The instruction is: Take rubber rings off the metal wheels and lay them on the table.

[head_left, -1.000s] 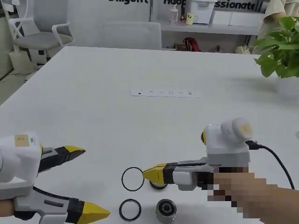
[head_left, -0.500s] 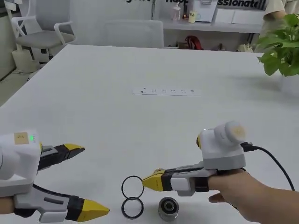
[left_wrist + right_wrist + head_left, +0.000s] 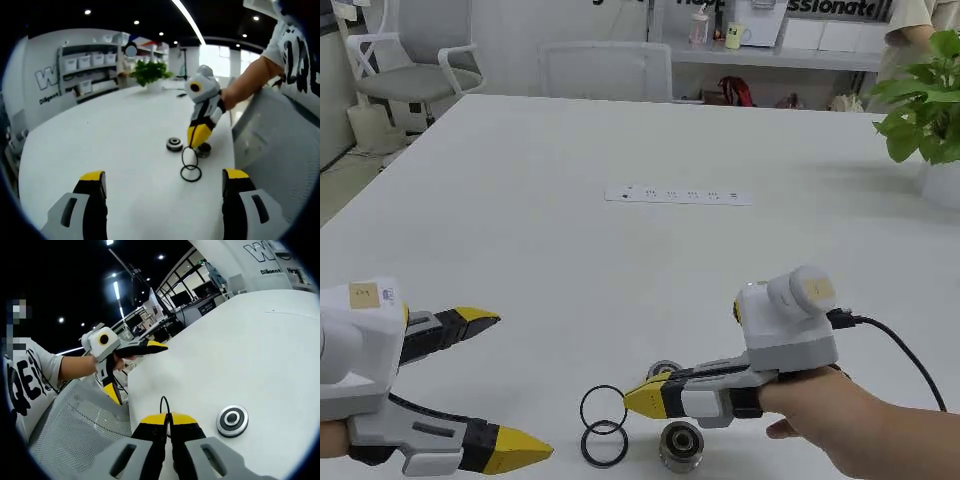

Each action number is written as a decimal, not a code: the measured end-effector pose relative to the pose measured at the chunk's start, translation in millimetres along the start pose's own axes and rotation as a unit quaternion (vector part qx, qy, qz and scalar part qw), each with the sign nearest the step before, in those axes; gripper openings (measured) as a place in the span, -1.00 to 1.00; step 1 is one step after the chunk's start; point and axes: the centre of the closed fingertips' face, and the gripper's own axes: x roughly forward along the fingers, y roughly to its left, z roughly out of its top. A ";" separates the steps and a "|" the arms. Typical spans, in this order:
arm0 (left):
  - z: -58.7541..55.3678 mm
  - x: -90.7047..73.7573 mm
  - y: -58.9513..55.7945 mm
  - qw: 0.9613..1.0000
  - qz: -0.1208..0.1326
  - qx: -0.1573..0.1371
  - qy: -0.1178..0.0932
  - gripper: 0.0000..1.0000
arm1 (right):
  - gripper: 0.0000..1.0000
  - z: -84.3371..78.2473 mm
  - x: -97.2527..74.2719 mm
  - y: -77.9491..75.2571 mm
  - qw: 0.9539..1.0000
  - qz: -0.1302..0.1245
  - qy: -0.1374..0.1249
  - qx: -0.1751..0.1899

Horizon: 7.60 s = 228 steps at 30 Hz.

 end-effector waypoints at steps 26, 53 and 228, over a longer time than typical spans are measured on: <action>-1.1 -0.5 -1.4 1.000 -0.003 0.001 0.004 0.95 | -1.00 -17.3 5.7 -1.1 0.999 0.000 0.034 0.020; -3.6 0.4 -2.7 1.000 -0.005 -0.001 0.007 0.95 | -0.97 -24.1 9.9 -9.9 0.999 -0.021 0.046 -0.003; 19.1 145.4 -32.1 0.993 -0.104 0.014 0.045 -0.41 | -0.59 -20.9 -36.0 -76.5 0.985 -0.115 0.018 -0.131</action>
